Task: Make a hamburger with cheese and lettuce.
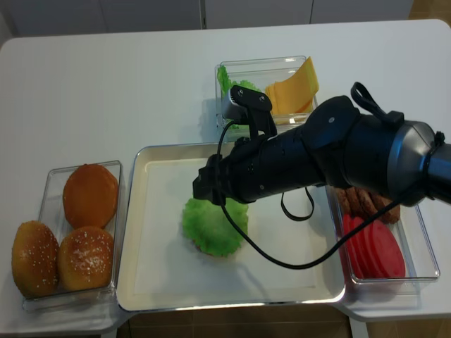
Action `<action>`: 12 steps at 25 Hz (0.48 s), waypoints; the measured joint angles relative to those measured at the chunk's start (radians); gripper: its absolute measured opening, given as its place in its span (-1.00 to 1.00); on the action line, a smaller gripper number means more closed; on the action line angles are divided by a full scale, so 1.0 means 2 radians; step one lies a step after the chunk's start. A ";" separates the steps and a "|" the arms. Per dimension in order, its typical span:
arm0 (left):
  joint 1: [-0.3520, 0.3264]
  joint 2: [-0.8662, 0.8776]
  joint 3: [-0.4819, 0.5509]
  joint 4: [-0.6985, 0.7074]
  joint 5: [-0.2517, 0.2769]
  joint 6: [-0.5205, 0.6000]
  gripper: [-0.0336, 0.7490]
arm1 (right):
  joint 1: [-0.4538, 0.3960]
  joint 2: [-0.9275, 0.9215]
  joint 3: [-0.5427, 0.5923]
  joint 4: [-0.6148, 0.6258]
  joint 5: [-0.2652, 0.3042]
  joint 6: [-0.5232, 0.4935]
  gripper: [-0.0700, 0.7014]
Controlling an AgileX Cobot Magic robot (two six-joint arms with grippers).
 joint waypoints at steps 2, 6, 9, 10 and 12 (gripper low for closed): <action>0.000 0.000 0.000 0.000 0.000 0.000 0.00 | 0.000 0.000 0.000 -0.002 0.000 0.000 0.55; 0.000 0.000 0.000 0.000 0.000 0.000 0.00 | 0.000 -0.001 0.000 -0.047 0.000 0.040 0.64; 0.000 0.000 0.000 0.000 0.000 0.000 0.00 | 0.000 -0.014 -0.010 -0.149 0.003 0.126 0.60; 0.000 0.000 0.000 0.000 0.000 0.000 0.00 | 0.000 -0.021 -0.015 -0.186 0.005 0.165 0.58; 0.000 0.000 0.000 0.000 0.000 0.000 0.00 | 0.000 -0.038 -0.025 -0.283 0.020 0.241 0.57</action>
